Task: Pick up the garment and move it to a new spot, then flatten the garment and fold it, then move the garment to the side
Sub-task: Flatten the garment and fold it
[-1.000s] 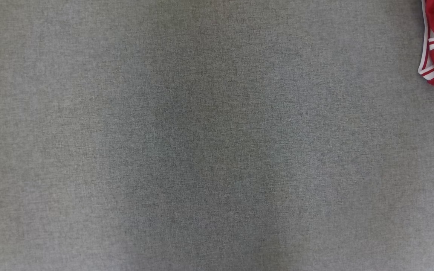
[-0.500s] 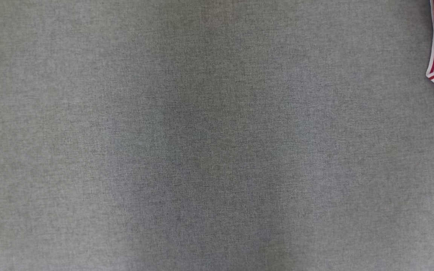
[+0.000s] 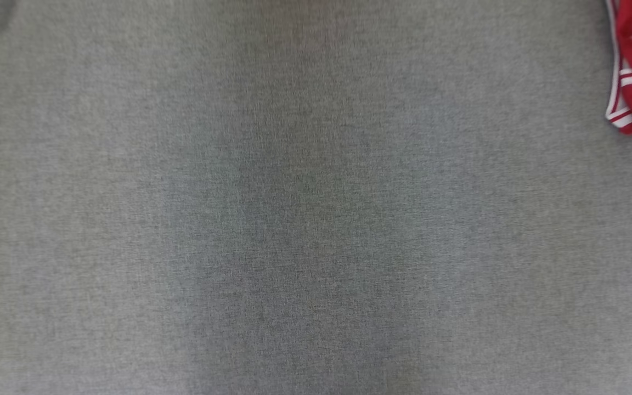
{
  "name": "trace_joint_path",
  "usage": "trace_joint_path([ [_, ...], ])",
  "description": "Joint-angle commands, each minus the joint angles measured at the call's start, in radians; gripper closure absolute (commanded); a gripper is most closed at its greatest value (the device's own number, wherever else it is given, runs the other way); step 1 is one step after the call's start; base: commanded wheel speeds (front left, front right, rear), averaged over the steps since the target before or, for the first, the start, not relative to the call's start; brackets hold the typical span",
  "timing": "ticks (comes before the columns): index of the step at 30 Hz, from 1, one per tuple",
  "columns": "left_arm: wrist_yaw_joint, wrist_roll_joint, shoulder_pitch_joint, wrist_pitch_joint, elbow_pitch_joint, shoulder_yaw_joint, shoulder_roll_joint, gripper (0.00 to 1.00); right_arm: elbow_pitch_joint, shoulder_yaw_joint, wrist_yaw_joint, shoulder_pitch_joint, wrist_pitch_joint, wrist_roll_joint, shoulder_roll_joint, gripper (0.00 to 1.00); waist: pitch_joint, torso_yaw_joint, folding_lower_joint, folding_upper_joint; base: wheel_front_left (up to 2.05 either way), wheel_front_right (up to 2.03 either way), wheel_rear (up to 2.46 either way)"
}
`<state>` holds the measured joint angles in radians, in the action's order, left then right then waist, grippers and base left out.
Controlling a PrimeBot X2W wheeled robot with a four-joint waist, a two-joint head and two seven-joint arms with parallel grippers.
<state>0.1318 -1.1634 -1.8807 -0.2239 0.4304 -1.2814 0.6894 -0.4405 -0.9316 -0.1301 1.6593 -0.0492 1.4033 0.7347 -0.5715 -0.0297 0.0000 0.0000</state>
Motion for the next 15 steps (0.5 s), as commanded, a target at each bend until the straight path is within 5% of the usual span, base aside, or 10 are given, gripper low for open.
trace_joint_path([
  [1,-0.003,-0.016,0.043,-0.017,-0.009,0.003,0.008,1.0,0.02,-0.014,-0.001,-0.04,-0.016,0.018,0.014,1.0,0.036,-0.002,0.0,0.0,0.0,0.0,0.0],
  [6,-0.003,-0.017,0.224,-0.04,-0.074,0.019,0.046,1.0,0.131,-0.079,-0.001,-0.212,-0.066,0.064,0.069,1.0,0.109,-0.014,0.0,0.0,0.0,0.0,0.0],
  [15,-0.009,0.058,0.749,-0.04,-0.204,0.31,0.004,1.0,0.326,-0.197,-0.001,-0.597,-0.175,0.144,0.201,1.0,0.227,0.005,0.0,0.0,0.0,0.0,0.0],
])
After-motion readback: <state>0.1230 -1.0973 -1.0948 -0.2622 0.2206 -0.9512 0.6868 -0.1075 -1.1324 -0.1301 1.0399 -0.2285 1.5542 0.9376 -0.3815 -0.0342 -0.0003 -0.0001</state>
